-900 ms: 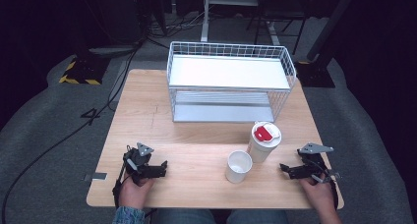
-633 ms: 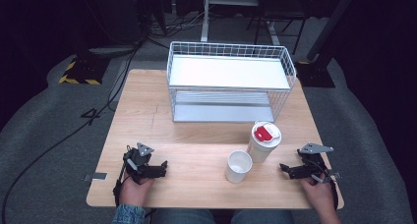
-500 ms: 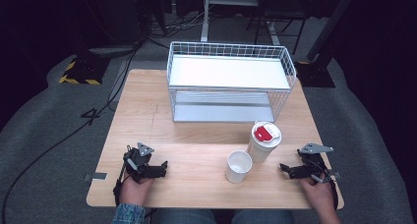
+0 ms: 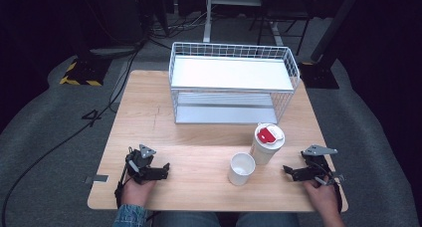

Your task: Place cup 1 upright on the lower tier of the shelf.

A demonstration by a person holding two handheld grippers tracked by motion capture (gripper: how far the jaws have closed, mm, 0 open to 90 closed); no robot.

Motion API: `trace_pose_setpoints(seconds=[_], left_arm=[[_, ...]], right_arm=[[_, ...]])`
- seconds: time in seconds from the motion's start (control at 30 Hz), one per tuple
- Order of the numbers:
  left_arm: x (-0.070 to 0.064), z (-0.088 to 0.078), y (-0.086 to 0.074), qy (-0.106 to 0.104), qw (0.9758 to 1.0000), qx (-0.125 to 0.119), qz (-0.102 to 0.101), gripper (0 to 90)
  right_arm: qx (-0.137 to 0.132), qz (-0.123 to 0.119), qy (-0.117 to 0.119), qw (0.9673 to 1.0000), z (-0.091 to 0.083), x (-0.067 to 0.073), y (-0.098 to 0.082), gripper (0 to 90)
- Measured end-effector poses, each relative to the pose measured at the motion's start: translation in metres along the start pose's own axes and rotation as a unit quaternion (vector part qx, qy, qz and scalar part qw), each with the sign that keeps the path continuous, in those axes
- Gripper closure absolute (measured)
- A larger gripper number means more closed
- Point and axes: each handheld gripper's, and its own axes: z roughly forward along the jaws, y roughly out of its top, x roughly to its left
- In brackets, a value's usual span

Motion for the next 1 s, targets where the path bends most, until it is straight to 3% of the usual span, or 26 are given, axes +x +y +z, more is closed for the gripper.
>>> trace_pose_setpoints(seconds=[0.07,0.23,0.3,0.47,0.7,0.87,0.97,1.0], left_arm=[[0.0,-0.002,0.003,-0.008,0.9999,-0.006,-0.004,7.7],[-0.009,-0.012,0.018,-0.011,0.9991,-0.039,0.01,7.7],[-0.011,-0.013,0.02,-0.014,0.999,-0.041,0.012,7.7],[-0.03,-0.023,0.034,-0.036,0.9966,-0.063,0.039,7.8],[-0.045,-0.031,0.038,-0.065,0.9935,-0.077,0.054,7.9],[-0.066,-0.038,0.044,-0.095,0.9882,-0.092,0.077,8.0],[-0.075,-0.039,0.046,-0.111,0.9864,-0.094,0.078,7.7],[-0.083,-0.039,0.048,-0.123,0.9841,-0.096,0.085,7.5]], right_arm=[[0.0,0.001,-0.001,1.0,0.0,0.0,0.0,0.3],[0.0,0.001,-0.001,1.0,0.0,0.0,0.0,0.4],[0.0,0.001,-0.002,1.0,0.0,0.0,0.0,0.3],[0.0,0.002,-0.004,1.0,0.0,0.0,0.0,0.3],[0.001,0.006,-0.008,0.9999,0.001,0.001,0.001,0.2],[0.001,0.009,-0.012,0.9999,0.001,0.001,0.001,0.2],[0.001,0.009,-0.012,0.9999,0.001,0.001,0.001,0.2],[0.001,0.009,-0.012,0.9999,0.001,0.001,0.001,0.2]])
